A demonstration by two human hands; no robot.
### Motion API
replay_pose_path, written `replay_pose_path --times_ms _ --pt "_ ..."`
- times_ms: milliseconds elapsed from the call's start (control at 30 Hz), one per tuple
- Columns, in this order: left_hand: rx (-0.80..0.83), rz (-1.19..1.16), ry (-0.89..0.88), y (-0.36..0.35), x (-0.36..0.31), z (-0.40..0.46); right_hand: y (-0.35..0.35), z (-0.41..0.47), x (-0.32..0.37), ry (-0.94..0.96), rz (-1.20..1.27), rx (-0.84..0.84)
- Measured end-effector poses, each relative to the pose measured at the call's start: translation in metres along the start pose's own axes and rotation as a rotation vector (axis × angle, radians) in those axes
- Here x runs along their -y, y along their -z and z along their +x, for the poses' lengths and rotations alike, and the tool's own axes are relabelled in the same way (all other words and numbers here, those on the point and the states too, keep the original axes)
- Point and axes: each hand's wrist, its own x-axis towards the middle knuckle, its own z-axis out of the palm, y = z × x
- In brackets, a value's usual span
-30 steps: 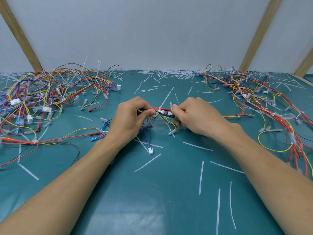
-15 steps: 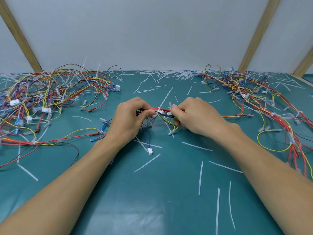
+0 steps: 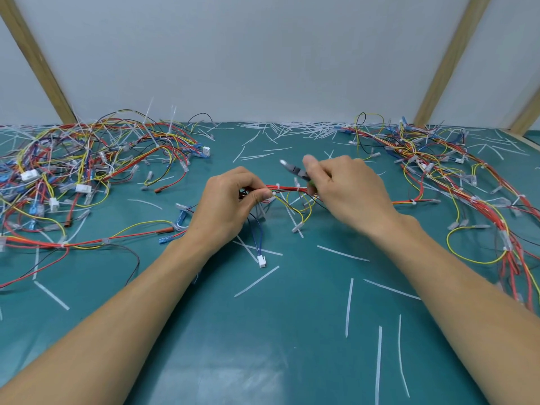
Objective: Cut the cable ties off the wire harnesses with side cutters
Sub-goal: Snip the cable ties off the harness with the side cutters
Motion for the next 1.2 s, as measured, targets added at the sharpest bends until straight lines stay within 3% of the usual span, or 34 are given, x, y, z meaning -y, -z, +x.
replay_pose_path --times_ms 200,567,633,700,800,867,1000,1200 --pt "0.024 0.011 -0.074 -0.001 -0.002 0.0 -0.004 -0.003 0.005 -0.034 0.137 -0.067" --pt "0.016 -0.035 -0.189 -0.002 -0.009 -0.002 -0.009 -0.005 0.005 -0.016 0.309 0.162" --pt "-0.079 -0.015 -0.215 0.001 -0.012 0.0 -0.012 -0.003 0.001 -0.028 0.364 0.113" --pt "-0.298 0.026 -0.206 0.008 -0.012 0.003 -0.012 0.0 -0.003 -0.062 0.41 0.027" --pt "-0.607 -0.061 -0.061 0.025 -0.006 0.009 -0.007 0.008 -0.012 -0.128 0.5 -0.121" --pt "-0.655 -0.18 0.082 0.029 0.0 0.011 -0.006 0.012 -0.018 -0.185 0.578 -0.207" --pt "-0.459 -0.356 0.357 0.019 0.005 0.012 -0.005 0.016 -0.023 -0.273 0.753 -0.316" --pt "-0.123 -0.436 0.322 0.003 0.002 0.006 -0.003 0.015 -0.023 -0.33 0.881 -0.351"
